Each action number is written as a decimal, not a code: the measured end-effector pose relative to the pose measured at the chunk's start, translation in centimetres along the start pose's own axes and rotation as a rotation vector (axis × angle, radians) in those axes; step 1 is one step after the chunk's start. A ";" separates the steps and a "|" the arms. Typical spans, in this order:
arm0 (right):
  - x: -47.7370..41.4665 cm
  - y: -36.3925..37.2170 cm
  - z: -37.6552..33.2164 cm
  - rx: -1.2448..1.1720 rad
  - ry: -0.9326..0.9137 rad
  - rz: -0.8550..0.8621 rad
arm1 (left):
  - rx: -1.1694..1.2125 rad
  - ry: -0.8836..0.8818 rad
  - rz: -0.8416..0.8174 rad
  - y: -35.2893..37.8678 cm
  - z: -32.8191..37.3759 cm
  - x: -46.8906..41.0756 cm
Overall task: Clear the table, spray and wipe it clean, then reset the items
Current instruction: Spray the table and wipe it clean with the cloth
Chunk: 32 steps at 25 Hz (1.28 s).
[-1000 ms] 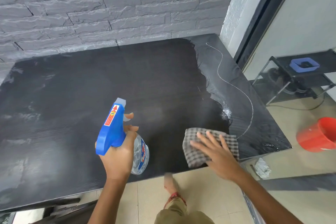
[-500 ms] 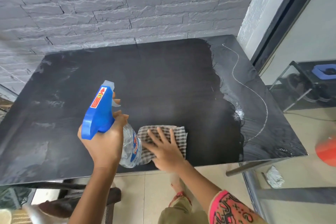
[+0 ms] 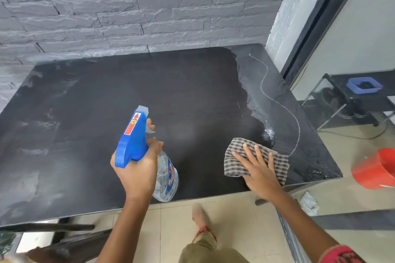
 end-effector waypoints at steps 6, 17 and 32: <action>5.3 3.5 -5.0 -0.021 -0.340 -0.055 | -0.036 -0.012 -0.032 0.9 -1.3 0.2; -4.5 0.0 -4.4 -0.005 -0.078 0.045 | -0.075 0.061 -0.093 2.2 0.4 2.0; 10.7 -5.3 8.7 -1.727 0.724 0.403 | -0.459 -0.002 -0.671 12.7 0.8 7.0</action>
Point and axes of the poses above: each hand's wrist, its own x-axis away from the middle knuckle, its own y-axis out of the palm, z = x × y, the point moved 5 cm from there along -x, towards the middle knuckle, and after that the axes turned 4 degrees about -y, right-handed, at the moved point
